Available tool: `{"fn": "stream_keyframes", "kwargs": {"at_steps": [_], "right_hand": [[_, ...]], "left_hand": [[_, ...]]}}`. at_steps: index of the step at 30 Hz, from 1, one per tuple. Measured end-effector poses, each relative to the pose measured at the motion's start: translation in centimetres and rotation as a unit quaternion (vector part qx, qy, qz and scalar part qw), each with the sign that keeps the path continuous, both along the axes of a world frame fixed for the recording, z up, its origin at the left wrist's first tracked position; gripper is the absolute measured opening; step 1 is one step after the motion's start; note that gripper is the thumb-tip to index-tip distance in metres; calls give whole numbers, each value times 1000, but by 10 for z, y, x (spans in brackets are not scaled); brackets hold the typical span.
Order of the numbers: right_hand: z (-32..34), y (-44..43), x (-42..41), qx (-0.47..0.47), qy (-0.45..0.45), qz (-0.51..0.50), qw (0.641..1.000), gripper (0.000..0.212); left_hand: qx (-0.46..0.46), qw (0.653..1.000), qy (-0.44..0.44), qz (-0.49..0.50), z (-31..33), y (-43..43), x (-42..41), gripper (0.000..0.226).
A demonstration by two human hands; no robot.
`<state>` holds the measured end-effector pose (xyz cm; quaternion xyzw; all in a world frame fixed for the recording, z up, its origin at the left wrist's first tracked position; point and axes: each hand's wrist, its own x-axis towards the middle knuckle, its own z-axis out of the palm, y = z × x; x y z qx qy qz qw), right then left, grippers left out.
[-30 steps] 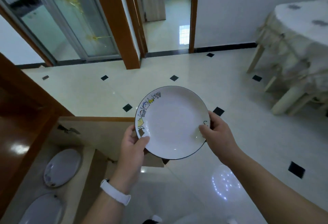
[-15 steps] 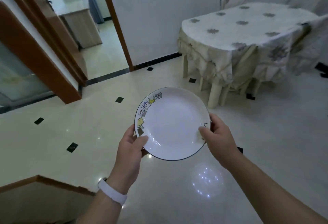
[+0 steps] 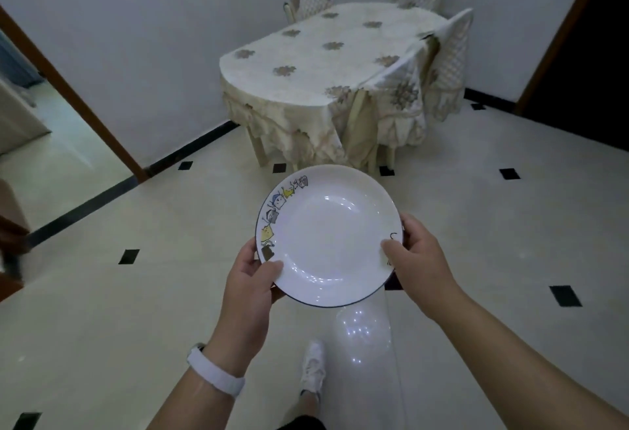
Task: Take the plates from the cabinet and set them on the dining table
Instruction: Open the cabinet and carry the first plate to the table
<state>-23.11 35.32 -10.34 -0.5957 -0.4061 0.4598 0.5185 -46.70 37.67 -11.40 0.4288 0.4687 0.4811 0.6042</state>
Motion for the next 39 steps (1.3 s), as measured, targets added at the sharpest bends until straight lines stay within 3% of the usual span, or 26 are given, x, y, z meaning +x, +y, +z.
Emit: {"fn": "stream_keyframes", "kwargs": {"at_steps": [14, 26, 39], "right_hand": [[17, 171, 54, 28, -38, -168, 985, 44], [5, 226, 152, 24, -31, -263, 964, 42], [-8, 309, 368, 38, -15, -252, 967, 35]], "left_hand": [[-28, 985, -55, -163, 4, 254, 76, 48], [-41, 970, -53, -232, -1, 340, 197, 45], [-27, 977, -3, -210, 9, 418, 414, 42]]}}
